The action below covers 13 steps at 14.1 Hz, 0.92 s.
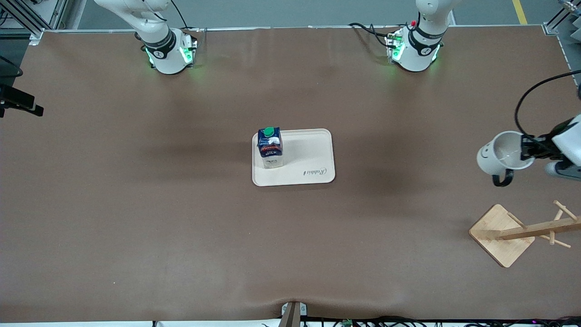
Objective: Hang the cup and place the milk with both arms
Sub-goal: 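Lift the white mug with the left gripper toward the wooden stand, then hang the mug on the stand while the right gripper reaches the milk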
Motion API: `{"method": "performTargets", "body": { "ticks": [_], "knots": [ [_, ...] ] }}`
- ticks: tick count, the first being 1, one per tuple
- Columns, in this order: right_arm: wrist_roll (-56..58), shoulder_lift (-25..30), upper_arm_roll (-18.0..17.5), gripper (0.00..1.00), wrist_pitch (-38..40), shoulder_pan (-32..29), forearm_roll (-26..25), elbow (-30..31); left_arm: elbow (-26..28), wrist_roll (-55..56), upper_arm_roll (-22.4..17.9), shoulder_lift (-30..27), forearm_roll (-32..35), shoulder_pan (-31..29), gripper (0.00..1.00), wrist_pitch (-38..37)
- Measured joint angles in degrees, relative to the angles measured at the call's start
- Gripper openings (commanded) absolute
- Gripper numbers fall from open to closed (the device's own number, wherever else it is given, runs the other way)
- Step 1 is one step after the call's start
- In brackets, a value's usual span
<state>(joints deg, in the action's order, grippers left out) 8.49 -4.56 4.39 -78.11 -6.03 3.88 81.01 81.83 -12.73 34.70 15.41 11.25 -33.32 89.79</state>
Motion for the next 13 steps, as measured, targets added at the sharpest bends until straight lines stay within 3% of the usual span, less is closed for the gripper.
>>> {"method": "performTargets", "body": {
  "ticks": [5, 13],
  "knots": [
    [0.10, -2.70, 0.02, 1.00, -0.21, -3.89, 4.81, 0.30, -0.18, -7.72, -0.07, 0.01, -0.01, -4.68, 0.00, 1.45],
    [0.18, -7.74, -1.04, 1.00, -0.71, 0.13, 2.53, 0.67, -0.27, -13.08, -0.24, 3.17, -1.86, -7.99, 0.00, 9.39]
  ]
}}
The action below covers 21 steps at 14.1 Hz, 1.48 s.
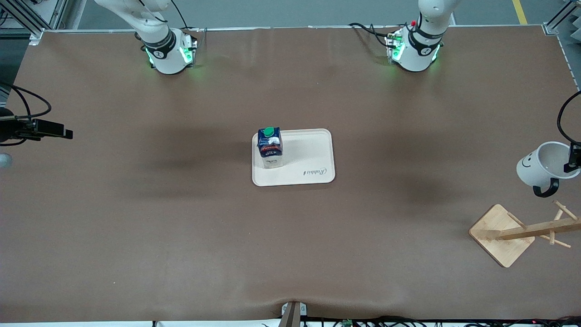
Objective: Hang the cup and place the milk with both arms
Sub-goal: 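Hang the mug on the stand while the right gripper reaches the milk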
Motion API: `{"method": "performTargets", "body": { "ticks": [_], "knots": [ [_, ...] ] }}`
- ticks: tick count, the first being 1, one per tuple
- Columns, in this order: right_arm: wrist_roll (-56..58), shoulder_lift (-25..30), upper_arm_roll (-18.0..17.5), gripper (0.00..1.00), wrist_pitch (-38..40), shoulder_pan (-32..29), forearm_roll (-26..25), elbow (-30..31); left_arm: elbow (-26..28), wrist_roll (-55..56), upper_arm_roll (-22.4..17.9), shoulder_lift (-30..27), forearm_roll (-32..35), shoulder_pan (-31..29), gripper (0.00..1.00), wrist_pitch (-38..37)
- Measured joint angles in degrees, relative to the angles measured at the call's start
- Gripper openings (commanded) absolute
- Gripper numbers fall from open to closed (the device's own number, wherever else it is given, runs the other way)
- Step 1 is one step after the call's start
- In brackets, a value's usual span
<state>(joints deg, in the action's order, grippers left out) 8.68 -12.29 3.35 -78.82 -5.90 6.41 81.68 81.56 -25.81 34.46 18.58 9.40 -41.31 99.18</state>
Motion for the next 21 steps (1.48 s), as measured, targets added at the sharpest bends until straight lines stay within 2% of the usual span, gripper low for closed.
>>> {"method": "performTargets", "body": {
  "ticks": [7, 11, 15, 17, 21],
  "knots": [
    [0.00, -3.20, -0.14, 1.00, 0.29, 0.60, 0.43, -0.10, -0.39, -0.53, -0.05, 2.60, -0.21, -0.60, 0.00, 4.88],
    [-1.62, -2.92, -0.35, 1.00, 1.06, 5.63, 0.46, -1.11, -1.30, -0.60, -0.06, 4.57, -0.23, -0.68, 0.00, 5.85],
    [-4.16, -2.90, -0.48, 1.00, 0.86, 7.83, 1.25, -1.35, -1.66, -1.07, -0.12, 5.81, -0.23, -1.23, 0.00, 6.37],
    [-10.61, -2.90, -0.58, 1.00, 0.87, 11.74, 1.54, -1.30, -1.70, -1.73, -0.12, 5.95, -0.23, -1.71, 0.00, 6.43],
    [-24.87, -3.03, -0.88, 1.00, -2.52, 24.89, 1.59, 0.33, -2.02, -3.60, -0.13, 6.32, -0.23, -2.63, 0.00, 6.82]
  ]
}}
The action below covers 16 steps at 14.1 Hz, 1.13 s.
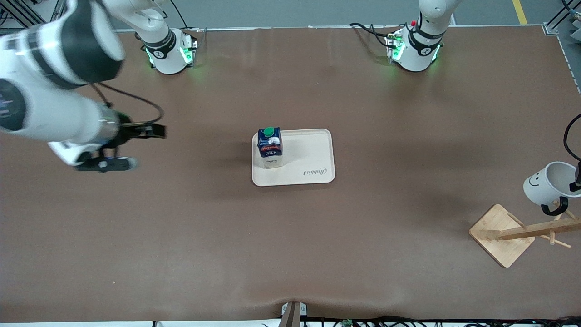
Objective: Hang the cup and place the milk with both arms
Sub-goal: 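Hang the mug on the stand while the right gripper reaches the milk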
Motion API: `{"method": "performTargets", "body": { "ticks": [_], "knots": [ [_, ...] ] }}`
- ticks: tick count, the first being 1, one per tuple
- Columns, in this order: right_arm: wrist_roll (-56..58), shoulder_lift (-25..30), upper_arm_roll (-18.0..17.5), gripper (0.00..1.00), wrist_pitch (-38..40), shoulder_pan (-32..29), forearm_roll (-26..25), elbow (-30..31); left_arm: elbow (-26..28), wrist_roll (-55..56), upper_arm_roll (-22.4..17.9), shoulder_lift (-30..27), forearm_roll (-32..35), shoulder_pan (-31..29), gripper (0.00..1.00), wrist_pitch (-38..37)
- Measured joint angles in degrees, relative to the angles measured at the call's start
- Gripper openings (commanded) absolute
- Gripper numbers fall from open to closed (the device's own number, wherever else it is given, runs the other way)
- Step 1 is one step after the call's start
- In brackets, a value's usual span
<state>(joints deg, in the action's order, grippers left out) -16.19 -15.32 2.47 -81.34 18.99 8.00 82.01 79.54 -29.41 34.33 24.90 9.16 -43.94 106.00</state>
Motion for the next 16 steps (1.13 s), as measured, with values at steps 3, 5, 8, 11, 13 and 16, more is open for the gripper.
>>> {"method": "performTargets", "body": {
  "ticks": [3, 5, 8, 11, 13, 16],
  "knots": [
    [-2.63, -0.21, -0.02, 1.00, -6.32, 6.54, -0.02, 3.73, -0.06, -0.76, -0.01, 1.14, 0.00, -0.53, 0.00, 1.13],
    [-3.03, -0.31, 0.00, 1.00, -11.16, 8.93, -0.02, 6.64, -0.10, -0.76, 0.03, 1.70, -0.01, -0.53, 0.57, 1.72],
    [-10.08, -0.35, 0.06, 1.00, -19.12, 12.61, -0.02, 10.62, -0.27, 0.43, 0.36, 1.80, -0.37, -0.41, 1.00, 1.83],
    [-18.59, -0.44, 0.04, 1.00, -28.70, 17.30, -0.17, 14.76, -0.65, 4.08, 0.78, 1.78, -1.67, -0.30, 1.00, 1.83],
    [-20.24, -0.51, 0.07, 1.00, -30.37, 18.73, -0.18, 15.47, -0.94, 7.91, 1.13, 1.61, -1.69, -0.27, 1.00, 1.80],
    [-23.68, -0.80, 0.10, 1.00, -31.02, 19.95, -0.17, 15.48, -1.11, 12.85, 2.53, 0.80, -1.70, -0.20, 1.00, 1.30]
  ]
}}
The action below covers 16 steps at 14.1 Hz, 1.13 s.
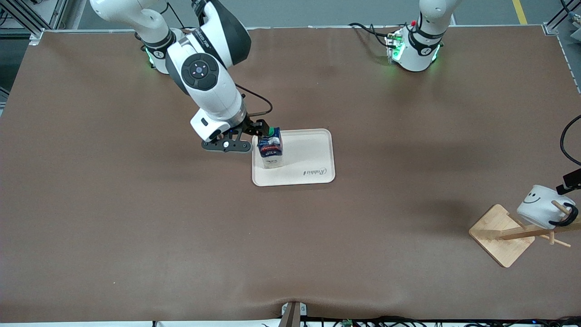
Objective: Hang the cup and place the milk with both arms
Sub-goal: 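Hang the mug on the stand while the right gripper reaches the milk, then grasp the milk carton with the right gripper and lift it off the tray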
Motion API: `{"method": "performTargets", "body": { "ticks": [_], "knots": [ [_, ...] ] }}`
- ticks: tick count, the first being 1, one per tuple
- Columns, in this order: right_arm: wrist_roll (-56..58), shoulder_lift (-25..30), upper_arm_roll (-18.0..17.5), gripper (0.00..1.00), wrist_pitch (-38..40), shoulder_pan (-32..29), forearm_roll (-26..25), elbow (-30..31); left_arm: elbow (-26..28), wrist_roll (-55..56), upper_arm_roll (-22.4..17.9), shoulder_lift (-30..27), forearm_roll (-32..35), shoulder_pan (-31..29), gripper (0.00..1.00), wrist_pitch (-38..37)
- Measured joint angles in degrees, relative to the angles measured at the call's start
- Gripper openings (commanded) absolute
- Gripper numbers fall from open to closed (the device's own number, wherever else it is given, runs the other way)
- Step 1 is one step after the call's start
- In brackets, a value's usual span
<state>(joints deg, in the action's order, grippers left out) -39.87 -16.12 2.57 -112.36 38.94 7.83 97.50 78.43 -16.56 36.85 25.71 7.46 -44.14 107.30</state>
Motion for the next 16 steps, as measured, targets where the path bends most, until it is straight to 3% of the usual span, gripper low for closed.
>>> {"method": "performTargets", "body": {
  "ticks": [6, 9, 11, 12, 16],
  "knots": [
    [-7.67, -4.93, 0.02, 1.00, -5.88, 5.54, -0.49, 0.09, -0.07, 10.73, 2.62, -2.52, -0.01, 0.13, 1.00, -3.05],
    [-8.86, -6.24, 0.04, 0.96, -6.02, 6.63, -4.62, 0.10, -0.16, 18.07, 4.35, -5.01, -0.01, 0.16, 1.00, -7.67],
    [-11.14, -6.67, 0.05, 0.13, -6.75, 7.10, -5.82, 0.11, -0.17, 20.84, 5.25, -7.11, -0.01, 0.26, 1.00, -9.02],
    [-11.75, -6.87, 0.05, 0.00, -6.95, 7.38, -6.09, 0.11, -0.16, 21.40, 5.40, -8.18, -0.01, 0.33, 1.00, -10.24],
    [-12.79, -6.83, 1.00, 0.00, -6.13, 6.87, -6.16, -1.19, -0.15, 22.23, 6.60, -10.54, -0.01, 0.47, 1.00, -13.00]
  ]
}}
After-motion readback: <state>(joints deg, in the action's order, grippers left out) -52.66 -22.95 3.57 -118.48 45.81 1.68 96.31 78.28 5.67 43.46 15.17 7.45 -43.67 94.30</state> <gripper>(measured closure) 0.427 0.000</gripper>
